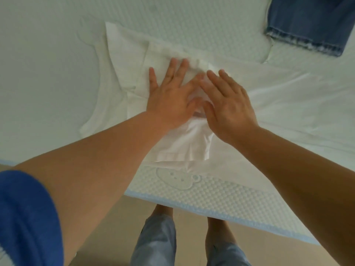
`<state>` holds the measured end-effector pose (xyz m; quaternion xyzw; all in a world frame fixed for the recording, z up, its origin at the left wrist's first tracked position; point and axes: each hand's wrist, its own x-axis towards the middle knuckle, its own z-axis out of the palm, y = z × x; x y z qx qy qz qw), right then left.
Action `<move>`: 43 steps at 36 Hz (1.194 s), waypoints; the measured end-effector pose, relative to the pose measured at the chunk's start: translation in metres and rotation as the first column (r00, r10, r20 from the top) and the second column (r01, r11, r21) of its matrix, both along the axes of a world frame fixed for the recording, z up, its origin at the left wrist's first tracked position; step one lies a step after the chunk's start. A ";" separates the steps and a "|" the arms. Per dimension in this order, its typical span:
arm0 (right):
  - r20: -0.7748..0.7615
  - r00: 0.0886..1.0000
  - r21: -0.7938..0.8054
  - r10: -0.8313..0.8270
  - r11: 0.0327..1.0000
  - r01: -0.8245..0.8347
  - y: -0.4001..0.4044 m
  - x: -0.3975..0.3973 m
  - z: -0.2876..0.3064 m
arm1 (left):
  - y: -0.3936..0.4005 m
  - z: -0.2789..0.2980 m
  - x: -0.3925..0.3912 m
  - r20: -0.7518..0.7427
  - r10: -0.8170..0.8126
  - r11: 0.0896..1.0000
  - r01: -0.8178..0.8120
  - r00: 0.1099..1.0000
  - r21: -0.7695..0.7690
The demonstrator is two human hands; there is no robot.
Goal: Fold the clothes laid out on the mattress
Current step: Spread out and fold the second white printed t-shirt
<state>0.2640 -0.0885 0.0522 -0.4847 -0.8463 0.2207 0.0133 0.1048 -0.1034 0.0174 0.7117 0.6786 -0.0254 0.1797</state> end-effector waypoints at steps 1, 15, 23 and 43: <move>0.157 0.987 -0.067 0.035 0.997 -0.025 0.003 0.003 -0.008 | 0.001 -0.004 -0.004 -0.037 0.001 1.000 -0.002 0.999 -0.028; 0.319 0.946 -0.112 0.051 0.994 -0.016 0.016 -0.015 0.006 | -0.004 0.019 -0.076 0.000 0.257 0.966 -0.257 0.966 -0.025; 0.246 0.935 -0.124 0.254 0.965 -0.229 0.040 -0.094 -0.007 | 0.010 0.013 -0.134 -0.113 0.124 0.991 -0.128 0.986 -0.031; 0.062 0.980 -0.123 -0.187 0.973 0.194 0.001 -0.070 0.019 | 0.017 0.057 -0.096 0.072 0.114 0.983 -0.102 0.991 -0.152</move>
